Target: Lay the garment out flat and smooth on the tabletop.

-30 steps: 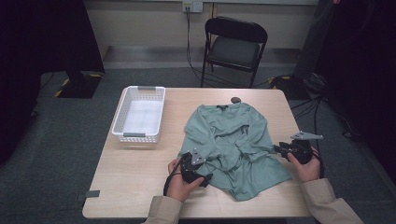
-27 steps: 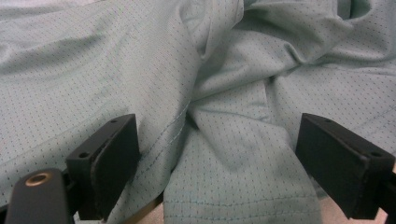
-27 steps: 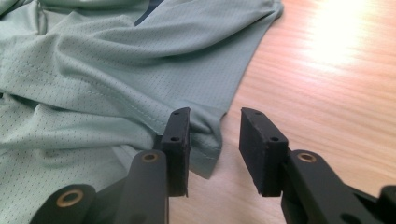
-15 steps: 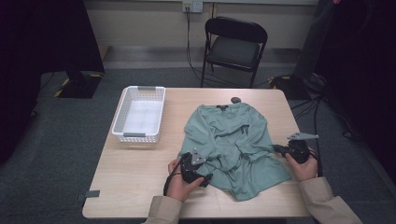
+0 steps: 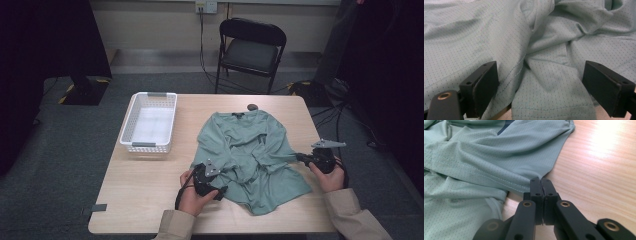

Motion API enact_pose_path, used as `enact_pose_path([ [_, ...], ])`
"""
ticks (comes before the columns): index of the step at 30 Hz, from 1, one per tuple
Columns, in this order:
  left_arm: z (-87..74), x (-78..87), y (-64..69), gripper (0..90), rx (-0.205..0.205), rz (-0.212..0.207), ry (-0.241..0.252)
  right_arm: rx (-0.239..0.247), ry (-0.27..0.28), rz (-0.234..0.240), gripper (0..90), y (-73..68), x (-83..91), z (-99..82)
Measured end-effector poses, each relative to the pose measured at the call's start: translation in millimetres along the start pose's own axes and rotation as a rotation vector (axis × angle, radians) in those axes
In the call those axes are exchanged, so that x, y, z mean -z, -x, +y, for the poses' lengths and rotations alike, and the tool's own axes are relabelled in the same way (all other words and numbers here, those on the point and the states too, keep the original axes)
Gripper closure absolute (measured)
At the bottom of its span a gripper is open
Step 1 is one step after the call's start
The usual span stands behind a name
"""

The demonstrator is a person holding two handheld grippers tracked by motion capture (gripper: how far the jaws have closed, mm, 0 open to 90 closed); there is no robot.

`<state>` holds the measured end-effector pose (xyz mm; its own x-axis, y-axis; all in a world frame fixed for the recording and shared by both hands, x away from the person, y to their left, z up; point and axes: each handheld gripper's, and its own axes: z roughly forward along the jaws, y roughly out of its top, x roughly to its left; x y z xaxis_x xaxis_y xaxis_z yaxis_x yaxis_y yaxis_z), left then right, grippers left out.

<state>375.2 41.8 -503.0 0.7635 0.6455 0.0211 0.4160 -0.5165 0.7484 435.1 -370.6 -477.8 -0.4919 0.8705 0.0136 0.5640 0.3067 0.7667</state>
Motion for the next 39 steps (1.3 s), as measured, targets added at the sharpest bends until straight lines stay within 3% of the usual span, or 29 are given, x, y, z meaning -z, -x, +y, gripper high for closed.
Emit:
enact_pose_path([
  [17,0.0,0.0,0.0,13.3,0.0,0.0,0.0,-0.025,0.024,-0.022,89.3,19.0,21.2,6.3],
  [39,0.0,0.0,0.0,13.3,0.0,0.0,0.0,-0.046,0.014,-0.048,89.3,38.3,27.3,5.0],
])
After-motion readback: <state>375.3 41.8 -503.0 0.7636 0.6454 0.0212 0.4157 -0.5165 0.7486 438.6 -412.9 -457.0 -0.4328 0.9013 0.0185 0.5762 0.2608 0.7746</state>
